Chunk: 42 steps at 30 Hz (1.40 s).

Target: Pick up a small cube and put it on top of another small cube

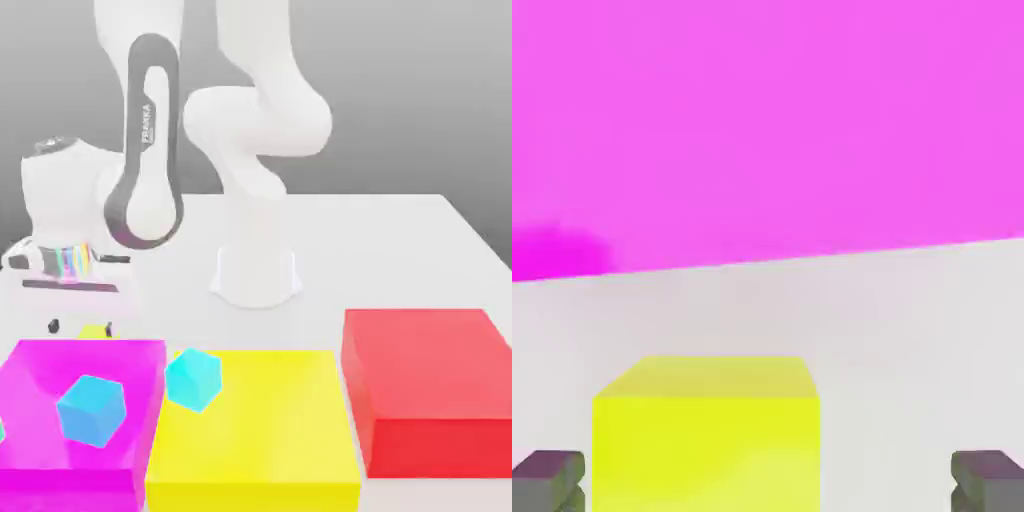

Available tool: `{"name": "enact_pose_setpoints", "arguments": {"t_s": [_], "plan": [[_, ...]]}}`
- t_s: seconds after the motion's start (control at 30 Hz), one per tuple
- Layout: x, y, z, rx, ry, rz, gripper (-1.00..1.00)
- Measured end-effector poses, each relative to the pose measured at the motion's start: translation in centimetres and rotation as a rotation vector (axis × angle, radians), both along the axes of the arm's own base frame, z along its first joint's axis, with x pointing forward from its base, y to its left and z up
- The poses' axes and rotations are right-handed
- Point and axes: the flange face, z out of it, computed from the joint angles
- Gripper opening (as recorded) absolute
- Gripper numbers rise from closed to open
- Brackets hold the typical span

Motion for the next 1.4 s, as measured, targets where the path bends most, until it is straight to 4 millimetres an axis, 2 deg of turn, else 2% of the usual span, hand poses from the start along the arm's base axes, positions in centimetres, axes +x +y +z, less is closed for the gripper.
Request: {"name": "enact_pose_setpoints", "arguments": {"t_s": [0.23, 0.27, 0.5, 0.77, 1.03, 1.33, 1.4], "plan": [[-0.5, 0.9, -2.6, 0.008, 0.010, -0.004, 0.00], [-0.6, 1.1, -3.0, 0.010, 0.012, -0.006, -1.00], [-0.7, 1.2, -3.1, 0.013, 0.012, -0.006, -1.00], [0.0, 0.1, -0.3, 0.002, 0.001, 0.000, -1.00], [-0.1, -0.1, 2.1, 0.003, 0.001, -0.004, -1.00], [-0.6, 1.0, 3.5, 0.012, 0.012, -0.008, -1.00], [-1.4, 0.4, 3.5, 0.016, 0.044, -0.022, -1.00]]}}
